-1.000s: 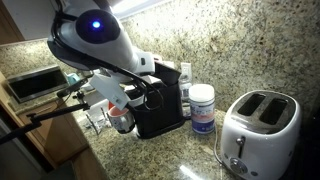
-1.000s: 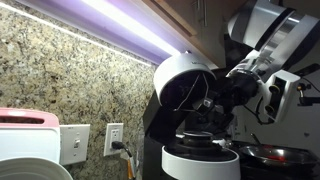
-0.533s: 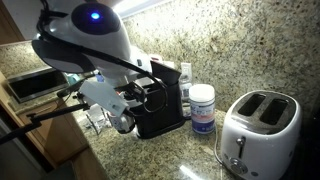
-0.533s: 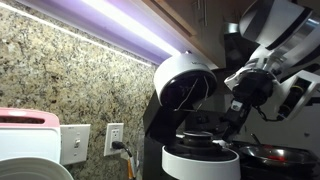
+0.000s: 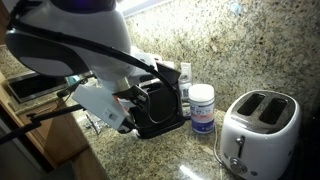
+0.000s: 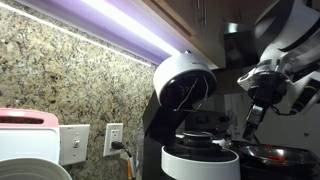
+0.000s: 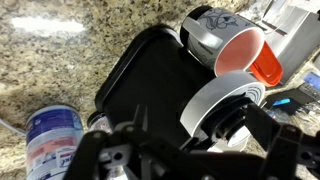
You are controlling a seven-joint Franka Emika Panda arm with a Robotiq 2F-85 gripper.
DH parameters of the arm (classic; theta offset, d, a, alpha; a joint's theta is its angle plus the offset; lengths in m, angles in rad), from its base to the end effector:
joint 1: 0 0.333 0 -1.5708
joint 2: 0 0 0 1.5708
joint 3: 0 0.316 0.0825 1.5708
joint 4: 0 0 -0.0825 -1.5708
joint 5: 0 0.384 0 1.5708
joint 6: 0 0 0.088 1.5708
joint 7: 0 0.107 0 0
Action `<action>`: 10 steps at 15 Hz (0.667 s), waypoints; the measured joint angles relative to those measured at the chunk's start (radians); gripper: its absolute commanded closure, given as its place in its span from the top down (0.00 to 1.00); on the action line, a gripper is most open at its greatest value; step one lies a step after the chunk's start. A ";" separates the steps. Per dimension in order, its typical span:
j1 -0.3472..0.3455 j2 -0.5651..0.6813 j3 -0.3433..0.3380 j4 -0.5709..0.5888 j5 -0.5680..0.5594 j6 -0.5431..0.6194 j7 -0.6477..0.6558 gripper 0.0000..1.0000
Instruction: Put the filter inside the coffee maker
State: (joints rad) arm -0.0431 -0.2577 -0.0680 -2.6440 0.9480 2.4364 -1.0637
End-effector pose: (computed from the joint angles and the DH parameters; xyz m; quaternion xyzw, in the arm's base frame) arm 0.4142 -0.0434 0.3346 -0.9440 -0.1052 -0.1886 0.2494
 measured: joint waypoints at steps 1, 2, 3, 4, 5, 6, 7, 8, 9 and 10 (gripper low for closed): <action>0.000 -0.005 -0.003 0.000 0.000 0.009 0.000 1.00; 0.002 -0.010 -0.003 0.000 0.005 0.021 -0.003 1.00; 0.006 -0.015 -0.003 0.000 0.019 0.037 -0.011 1.00; 0.014 -0.019 -0.003 0.000 0.038 0.062 -0.016 1.00; 0.023 -0.024 -0.002 0.000 0.064 0.094 -0.022 1.00; 0.027 -0.024 -0.003 0.001 0.068 0.101 -0.025 1.00; 0.027 -0.023 -0.003 0.001 0.066 0.100 -0.025 1.00; 0.027 -0.021 -0.003 0.001 0.066 0.100 -0.025 1.00; 0.027 -0.020 -0.003 0.001 0.066 0.100 -0.025 1.00; 0.027 -0.019 -0.004 0.001 0.065 0.100 -0.025 1.00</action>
State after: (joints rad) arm -0.0164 -0.2770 -0.0717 -2.6434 1.0134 2.5365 -1.0887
